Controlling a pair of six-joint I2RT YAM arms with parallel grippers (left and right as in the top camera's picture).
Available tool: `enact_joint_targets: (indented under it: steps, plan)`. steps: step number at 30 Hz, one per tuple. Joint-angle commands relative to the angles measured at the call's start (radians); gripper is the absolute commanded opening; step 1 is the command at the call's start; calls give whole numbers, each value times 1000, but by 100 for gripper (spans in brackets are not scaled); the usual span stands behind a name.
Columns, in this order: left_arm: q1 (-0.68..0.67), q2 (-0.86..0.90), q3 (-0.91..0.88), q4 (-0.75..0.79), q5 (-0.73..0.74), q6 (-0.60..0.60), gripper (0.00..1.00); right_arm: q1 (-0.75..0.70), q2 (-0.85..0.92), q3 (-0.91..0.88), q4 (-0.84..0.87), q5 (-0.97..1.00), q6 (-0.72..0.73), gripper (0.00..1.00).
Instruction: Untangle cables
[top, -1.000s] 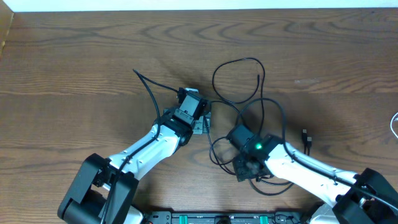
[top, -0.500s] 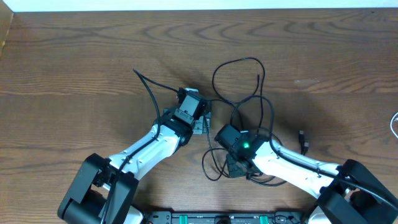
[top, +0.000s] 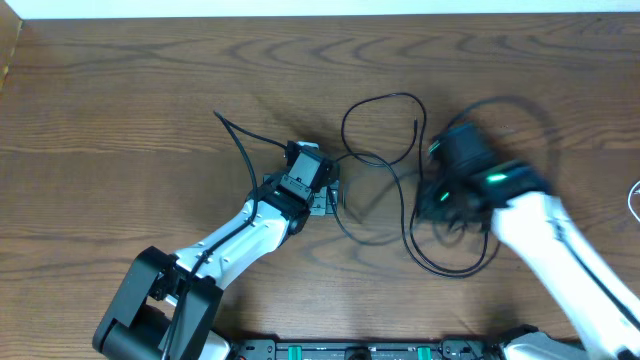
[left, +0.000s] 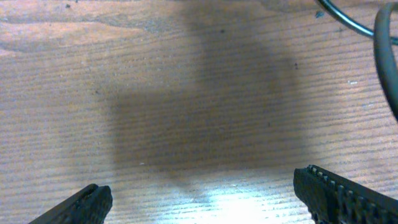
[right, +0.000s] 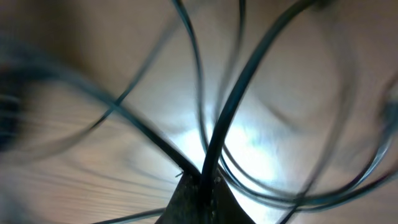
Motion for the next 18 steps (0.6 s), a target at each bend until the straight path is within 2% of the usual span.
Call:
enact_joint_targets:
  steps: [1, 5, 10, 13, 17, 18]
  plan:
    - [7, -6, 8, 0, -20, 14, 98, -98, -91, 174, -22, -110, -169, 1]
    - [7, -6, 8, 0, -20, 13, 98, -156, -106, 314, 8, -194, -198, 1]
    - [7, -6, 8, 0, -20, 14, 98, -159, -93, 333, 46, -64, -211, 1]
    - [7, -6, 8, 0, -20, 13, 98, -159, -64, 333, 15, 43, -130, 1]
    - [7, -6, 8, 0, -20, 14, 98, -191, -23, 333, 5, 297, 27, 1]
    - [7, -6, 8, 0, -20, 13, 98, -209, -13, 333, 6, 296, 36, 1]
